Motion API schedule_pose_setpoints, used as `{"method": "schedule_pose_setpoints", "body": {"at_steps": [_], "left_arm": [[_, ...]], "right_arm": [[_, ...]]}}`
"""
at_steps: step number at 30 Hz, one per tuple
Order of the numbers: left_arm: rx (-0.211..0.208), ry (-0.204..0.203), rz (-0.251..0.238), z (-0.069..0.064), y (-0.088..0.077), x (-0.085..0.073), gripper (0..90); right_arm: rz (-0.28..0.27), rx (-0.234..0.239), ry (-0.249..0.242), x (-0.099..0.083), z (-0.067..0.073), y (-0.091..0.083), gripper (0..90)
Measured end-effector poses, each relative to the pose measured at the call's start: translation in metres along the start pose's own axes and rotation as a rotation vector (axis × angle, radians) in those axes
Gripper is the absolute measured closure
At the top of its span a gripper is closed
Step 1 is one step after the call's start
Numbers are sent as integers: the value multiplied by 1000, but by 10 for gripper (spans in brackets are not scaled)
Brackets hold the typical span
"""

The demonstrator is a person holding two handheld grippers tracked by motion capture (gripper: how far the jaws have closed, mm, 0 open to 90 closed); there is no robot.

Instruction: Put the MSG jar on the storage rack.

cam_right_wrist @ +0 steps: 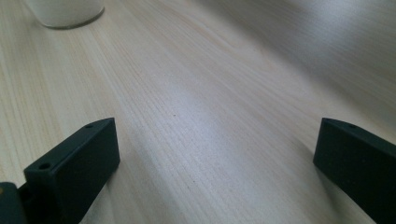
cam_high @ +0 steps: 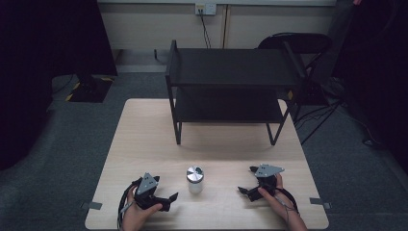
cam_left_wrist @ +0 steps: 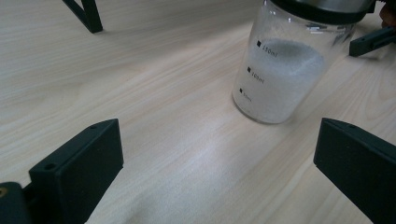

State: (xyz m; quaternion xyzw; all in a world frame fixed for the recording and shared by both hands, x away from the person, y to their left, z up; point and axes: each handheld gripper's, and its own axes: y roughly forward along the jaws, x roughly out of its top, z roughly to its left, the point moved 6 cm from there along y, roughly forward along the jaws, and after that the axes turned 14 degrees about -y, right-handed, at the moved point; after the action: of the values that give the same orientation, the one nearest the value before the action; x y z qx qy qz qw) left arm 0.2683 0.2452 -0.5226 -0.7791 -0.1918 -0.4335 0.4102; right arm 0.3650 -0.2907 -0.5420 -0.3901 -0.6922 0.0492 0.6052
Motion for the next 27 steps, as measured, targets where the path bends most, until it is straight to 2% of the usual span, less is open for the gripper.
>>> {"method": "schedule_pose_setpoints", "body": {"at_steps": [10, 18, 20, 23, 25, 27], "left_arm": [[7, -6, -6, -1, -2, -3, 7], [-33, 7, 8, -1, 4, 1, 7], [-49, 15, 10, -2, 7, 3, 6], [-62, 66, 22, -6, 13, 9, 7], [-88, 80, 26, -7, 21, 12, 7], [-90, 91, 31, -8, 23, 13, 7]], "right_arm": [[0, 2, -1, 0, 0, 0, 0], [-1, 2, -1, 0, 0, 0, 0], [0, 2, -1, 0, 0, 0, 0], [0, 2, -1, 0, 0, 0, 0], [0, 1, -1, 0, 0, 0, 0], [0, 1, -1, 0, 0, 0, 0]]}}
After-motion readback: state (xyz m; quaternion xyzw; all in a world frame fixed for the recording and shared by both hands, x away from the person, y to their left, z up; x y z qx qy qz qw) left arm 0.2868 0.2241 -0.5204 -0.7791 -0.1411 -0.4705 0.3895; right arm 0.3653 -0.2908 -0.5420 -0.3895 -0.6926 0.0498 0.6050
